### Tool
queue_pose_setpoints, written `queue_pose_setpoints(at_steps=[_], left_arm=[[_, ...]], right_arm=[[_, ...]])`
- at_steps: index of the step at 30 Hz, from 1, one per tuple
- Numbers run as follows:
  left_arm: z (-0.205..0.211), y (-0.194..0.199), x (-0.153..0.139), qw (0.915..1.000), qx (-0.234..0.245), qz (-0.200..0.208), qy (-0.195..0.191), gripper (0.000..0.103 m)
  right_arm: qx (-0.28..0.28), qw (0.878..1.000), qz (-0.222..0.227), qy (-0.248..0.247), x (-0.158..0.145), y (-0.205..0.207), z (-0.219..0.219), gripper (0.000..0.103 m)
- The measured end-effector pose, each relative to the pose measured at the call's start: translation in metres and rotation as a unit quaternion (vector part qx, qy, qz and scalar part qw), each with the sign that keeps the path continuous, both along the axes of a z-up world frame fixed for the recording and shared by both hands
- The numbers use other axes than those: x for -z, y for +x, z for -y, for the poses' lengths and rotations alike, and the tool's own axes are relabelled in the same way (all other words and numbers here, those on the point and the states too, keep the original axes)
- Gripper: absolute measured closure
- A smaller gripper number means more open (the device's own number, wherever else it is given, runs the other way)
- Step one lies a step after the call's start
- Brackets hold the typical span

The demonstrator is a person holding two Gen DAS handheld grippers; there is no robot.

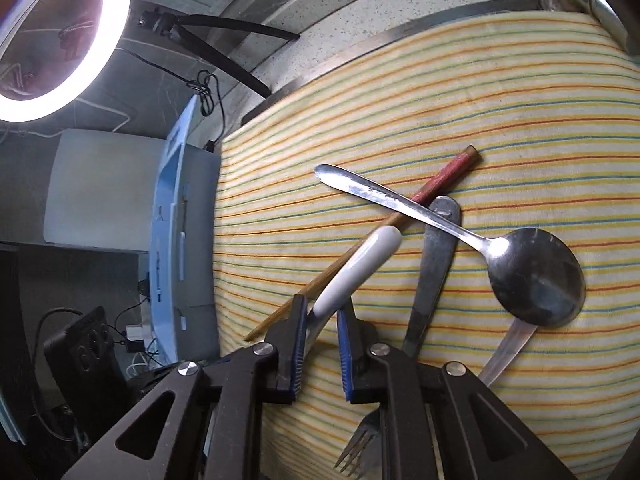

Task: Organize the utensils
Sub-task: 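Close the right tool on the white ceramic spoon handle and lift it, then carry the white ceramic spoon into the blue basket and open the right tool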

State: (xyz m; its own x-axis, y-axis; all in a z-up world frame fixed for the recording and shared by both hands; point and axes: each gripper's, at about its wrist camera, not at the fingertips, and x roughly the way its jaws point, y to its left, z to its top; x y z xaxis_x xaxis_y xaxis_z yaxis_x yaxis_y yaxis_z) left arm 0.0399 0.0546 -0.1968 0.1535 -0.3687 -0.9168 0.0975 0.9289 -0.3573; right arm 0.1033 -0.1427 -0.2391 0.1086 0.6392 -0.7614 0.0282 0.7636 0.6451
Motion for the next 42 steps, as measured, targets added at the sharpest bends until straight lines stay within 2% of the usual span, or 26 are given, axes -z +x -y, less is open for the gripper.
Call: queue_pose_setpoints(at_steps=[4,7,11,16,21,25,31,36,42], left_arm=[[-0.013,-0.007,-0.014,0.9996,-0.016,0.018,-0.018,0.098],[-0.036,-0.008,-0.03,0.9985,-0.035,0.034,-0.025,0.098],[-0.07,-0.006,-0.051,0.9961,-0.061,0.055,-0.032,0.098],[-0.113,-0.002,-0.073,0.9923,-0.088,0.085,-0.019,0.098],[-0.138,0.008,-0.067,0.9909,-0.106,0.082,0.006,0.097],[-0.161,0.017,-0.049,0.9919,-0.109,0.056,0.032,0.097],[-0.168,0.027,-0.024,0.9922,-0.085,0.023,0.088,0.097],[-0.167,0.036,-0.015,0.9908,-0.075,0.014,0.112,0.097],[-0.17,0.043,-0.009,0.99,-0.079,0.01,0.117,0.097]], right_arm=[[-0.017,0.999,0.03,0.007,-0.028,0.0,-0.014,0.094],[-0.036,0.998,0.057,-0.001,-0.049,0.002,-0.036,0.094],[-0.053,0.996,0.07,0.012,-0.067,0.01,-0.064,0.094],[-0.083,0.992,0.095,0.026,-0.093,0.024,-0.107,0.094],[-0.115,0.987,0.108,0.026,-0.105,0.038,-0.159,0.094],[-0.138,0.986,0.094,0.017,-0.094,0.05,-0.195,0.094],[-0.172,0.983,0.062,-0.017,-0.061,0.066,-0.241,0.094],[-0.188,0.981,0.024,-0.045,-0.034,0.077,-0.267,0.094],[-0.193,0.979,0.006,-0.057,-0.017,0.083,-0.283,0.095]])
